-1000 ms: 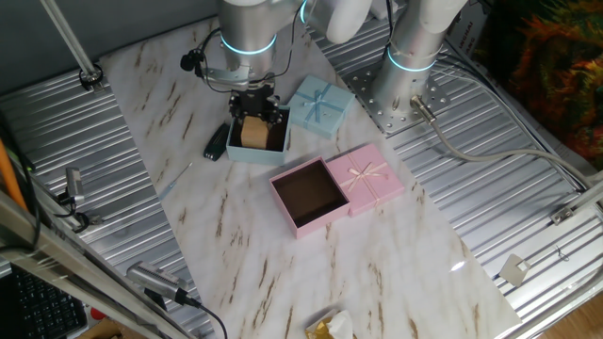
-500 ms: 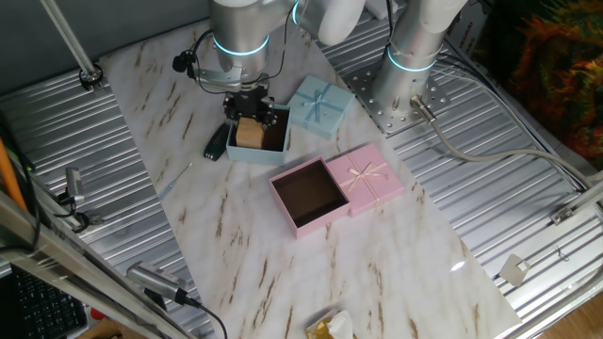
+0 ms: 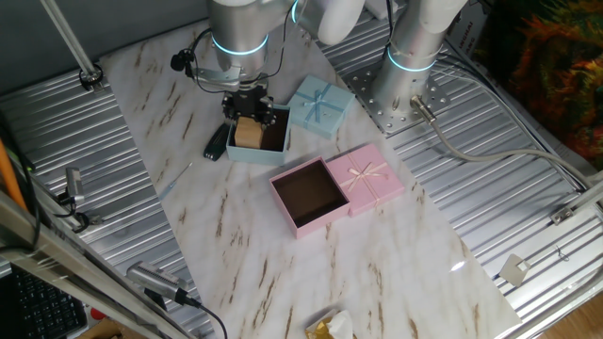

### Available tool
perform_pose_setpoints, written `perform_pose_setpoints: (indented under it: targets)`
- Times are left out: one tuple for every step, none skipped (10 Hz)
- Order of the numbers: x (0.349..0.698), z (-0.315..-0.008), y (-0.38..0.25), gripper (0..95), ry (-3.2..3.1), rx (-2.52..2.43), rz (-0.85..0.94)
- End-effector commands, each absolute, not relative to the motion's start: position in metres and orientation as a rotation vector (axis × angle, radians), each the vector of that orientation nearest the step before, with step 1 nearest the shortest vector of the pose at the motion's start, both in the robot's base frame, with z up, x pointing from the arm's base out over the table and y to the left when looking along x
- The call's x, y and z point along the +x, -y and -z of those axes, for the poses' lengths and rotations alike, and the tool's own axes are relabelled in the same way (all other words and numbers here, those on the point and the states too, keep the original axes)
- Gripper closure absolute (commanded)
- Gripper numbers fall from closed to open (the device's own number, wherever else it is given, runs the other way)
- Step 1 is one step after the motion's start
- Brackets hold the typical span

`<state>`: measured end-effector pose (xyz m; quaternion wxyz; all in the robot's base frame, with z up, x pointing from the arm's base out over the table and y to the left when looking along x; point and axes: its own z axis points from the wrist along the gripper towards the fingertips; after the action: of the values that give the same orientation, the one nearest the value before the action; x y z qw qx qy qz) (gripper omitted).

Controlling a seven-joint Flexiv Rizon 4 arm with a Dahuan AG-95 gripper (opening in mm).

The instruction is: Move an object from one box to another

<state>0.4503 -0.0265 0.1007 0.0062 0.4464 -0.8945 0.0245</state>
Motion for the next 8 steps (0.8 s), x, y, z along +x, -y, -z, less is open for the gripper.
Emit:
perform_pose_setpoints:
  targets:
    - [0.4506, -0.1014, 0.0265, 95.0, 2.8, 1.393, -0.075]
    - [0.4506, -0.1015, 0.0265, 95.0, 2.801, 1.39, -0.076]
    - [0.4506, -0.1016, 0.0266, 95.0, 2.802, 1.387, -0.077]
    - [0.4507, -0.1017, 0.0266, 95.0, 2.805, 1.382, -0.074]
    - [0.4509, -0.1019, 0.0264, 95.0, 2.807, 1.379, -0.074]
    - [0.451, -0.1019, 0.0264, 95.0, 2.806, 1.379, -0.075]
    - [0.451, -0.1019, 0.0264, 95.0, 2.806, 1.38, -0.071]
    - [0.4509, -0.102, 0.0267, 95.0, 2.807, 1.382, -0.066]
